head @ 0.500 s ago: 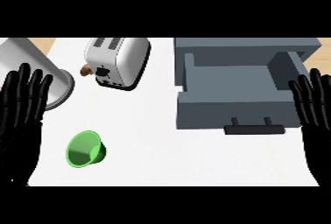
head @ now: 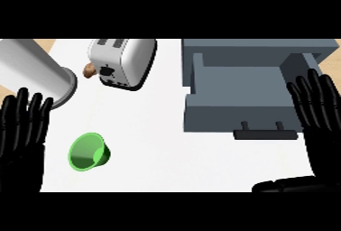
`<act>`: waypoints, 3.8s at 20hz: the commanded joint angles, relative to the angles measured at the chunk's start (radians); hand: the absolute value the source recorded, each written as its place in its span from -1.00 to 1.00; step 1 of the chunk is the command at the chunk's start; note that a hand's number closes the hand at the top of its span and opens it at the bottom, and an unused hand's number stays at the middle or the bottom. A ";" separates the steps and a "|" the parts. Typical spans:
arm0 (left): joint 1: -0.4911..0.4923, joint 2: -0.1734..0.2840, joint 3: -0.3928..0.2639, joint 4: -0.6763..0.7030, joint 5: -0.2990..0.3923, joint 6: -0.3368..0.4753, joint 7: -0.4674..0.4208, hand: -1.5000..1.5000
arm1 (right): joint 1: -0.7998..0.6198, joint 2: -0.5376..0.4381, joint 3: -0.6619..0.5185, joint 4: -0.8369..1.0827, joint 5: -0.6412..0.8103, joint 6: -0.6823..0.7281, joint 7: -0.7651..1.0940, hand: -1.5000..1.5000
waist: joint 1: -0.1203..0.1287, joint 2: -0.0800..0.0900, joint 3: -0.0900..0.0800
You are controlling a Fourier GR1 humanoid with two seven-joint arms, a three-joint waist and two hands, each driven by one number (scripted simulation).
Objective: Pick up the cup, place it into the drawer and close the drawer
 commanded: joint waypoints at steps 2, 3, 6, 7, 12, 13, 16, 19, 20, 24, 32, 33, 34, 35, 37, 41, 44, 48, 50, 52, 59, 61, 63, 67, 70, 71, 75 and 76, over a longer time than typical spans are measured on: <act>-0.014 -0.029 0.000 0.028 0.039 0.030 0.031 -1.00 | -0.029 0.049 0.052 0.106 0.042 -0.007 -0.045 -1.00 | 0.000 0.003 0.000; 0.034 -0.034 -0.048 -0.049 0.043 0.039 0.083 -1.00 | 0.011 0.031 0.029 -0.009 -0.006 0.003 0.014 -1.00 | -0.002 0.001 0.000; -0.009 -0.034 -0.017 0.011 0.039 0.045 0.043 -1.00 | -0.016 0.049 0.027 0.101 0.033 0.004 -0.060 -1.00 | -0.002 0.002 0.000; -0.015 -0.034 -0.081 0.074 0.016 0.092 -0.021 -1.00 | -0.001 0.036 0.039 0.023 0.023 0.011 0.002 -1.00 | -0.004 0.002 0.000; 0.065 -0.035 -0.067 0.006 0.016 0.055 -0.020 -1.00 | -0.051 0.036 0.003 0.036 0.007 0.003 0.033 -1.00 | -0.001 0.001 0.000; -0.028 -0.023 -0.011 0.024 0.043 0.066 0.049 -1.00 | -0.026 0.056 0.028 0.041 0.035 -0.010 0.019 -1.00 | -0.003 0.002 0.000; 0.020 -0.028 -0.049 0.085 0.024 0.060 -0.034 -1.00 | -0.004 0.014 -0.016 -0.006 -0.027 0.045 0.024 -1.00 | -0.004 0.002 0.000; -0.008 -0.030 -0.032 0.100 0.032 0.098 -0.008 -1.00 | -0.005 0.035 -0.009 0.046 -0.016 0.042 -0.014 -1.00 | -0.004 0.002 0.000; -0.035 -0.035 -0.054 0.119 -0.007 0.120 0.003 -1.00 | -0.064 0.036 0.006 0.038 0.017 0.012 0.040 -1.00 | -0.003 0.002 0.000; 0.027 -0.034 -0.081 0.003 0.004 0.147 0.099 -1.00 | -0.037 0.049 0.008 0.031 0.025 0.008 0.029 -1.00 | -0.002 0.001 0.000; 0.053 -0.024 -0.005 0.220 0.029 0.101 -0.068 -1.00 | -0.057 0.049 -0.022 0.139 0.031 0.031 -0.080 -1.00 | -0.002 0.003 0.000; 0.128 -0.035 -0.039 0.170 0.039 0.103 -0.078 -1.00 | -0.075 0.002 -0.066 0.074 -0.033 0.058 0.022 -1.00 | -0.001 0.002 0.000; 0.154 -0.028 -0.040 0.187 0.024 0.076 -0.113 -1.00 | -0.046 0.026 -0.029 0.015 -0.010 0.036 0.042 -1.00 | -0.002 0.001 0.000; 0.197 0.008 0.006 0.121 0.061 0.057 -0.080 -1.00 | -0.047 0.049 0.006 0.014 0.026 0.013 0.038 -1.00 | 0.001 0.001 0.000; 0.175 -0.019 0.006 0.198 0.046 0.072 -0.119 -1.00 | -0.042 0.043 -0.013 0.017 0.005 0.023 0.038 -1.00 | -0.001 0.001 0.000; 0.062 -0.011 0.101 0.389 0.081 0.066 -0.197 -1.00 | -0.066 0.051 0.008 0.010 0.037 0.000 0.069 -1.00 | -0.004 0.002 -0.001; 0.122 0.006 0.114 0.424 0.092 0.014 -0.253 -1.00 | -0.051 0.048 -0.013 0.069 0.029 0.027 -0.006 -1.00 | -0.001 0.002 0.000; 0.143 0.009 0.122 0.477 0.083 -0.011 -0.302 -1.00 | -0.080 0.020 -0.047 0.015 -0.031 0.041 0.079 -1.00 | -0.001 0.002 0.000; 0.062 0.005 0.120 0.546 0.073 0.008 -0.275 -1.00 | -0.086 0.034 0.003 -0.040 0.007 0.009 0.146 -1.00 | -0.004 0.002 0.000; 0.080 0.022 0.160 0.640 0.089 -0.045 -0.395 -1.00 | -0.071 0.028 -0.041 0.039 -0.015 0.043 0.049 -1.00 | -0.003 0.002 0.000; 0.052 0.028 0.182 0.777 0.082 -0.068 -0.458 -1.00 | -0.057 0.027 -0.054 0.004 -0.042 0.047 0.080 -1.00 | -0.003 0.002 0.000; -0.008 0.047 0.215 0.850 0.109 -0.087 -0.472 -1.00 | -0.171 -0.013 -0.120 0.063 -0.081 0.046 0.113 -1.00 | -0.003 0.003 0.000; 0.003 0.001 0.193 0.872 0.076 -0.046 -0.536 -1.00 | -0.043 0.037 -0.024 -0.041 -0.025 0.037 0.104 -1.00 | -0.005 0.002 0.000; -0.013 0.023 0.219 0.912 0.096 -0.063 -0.556 -1.00 | -0.048 0.022 -0.031 -0.045 -0.026 0.053 0.111 -1.00 | -0.004 0.002 0.000; -0.015 0.021 0.227 1.020 0.079 -0.075 -0.666 -1.00 | -0.087 0.040 -0.034 0.029 -0.014 0.033 0.081 -1.00 | -0.003 0.002 0.000; -0.062 0.045 0.247 1.074 0.096 -0.087 -0.642 -1.00 | -0.060 0.043 -0.022 -0.013 -0.015 0.038 0.093 -1.00 | -0.004 0.002 0.000; -0.121 0.078 0.263 1.148 0.097 -0.087 -0.650 -1.00 | -0.070 0.020 -0.057 0.070 -0.047 0.091 0.031 -1.00 | -0.004 0.002 0.000; -0.074 0.039 0.220 1.103 0.075 -0.078 -0.664 -1.00 | -0.158 0.015 -0.073 0.071 -0.044 0.047 0.094 -1.00 | -0.002 0.002 0.000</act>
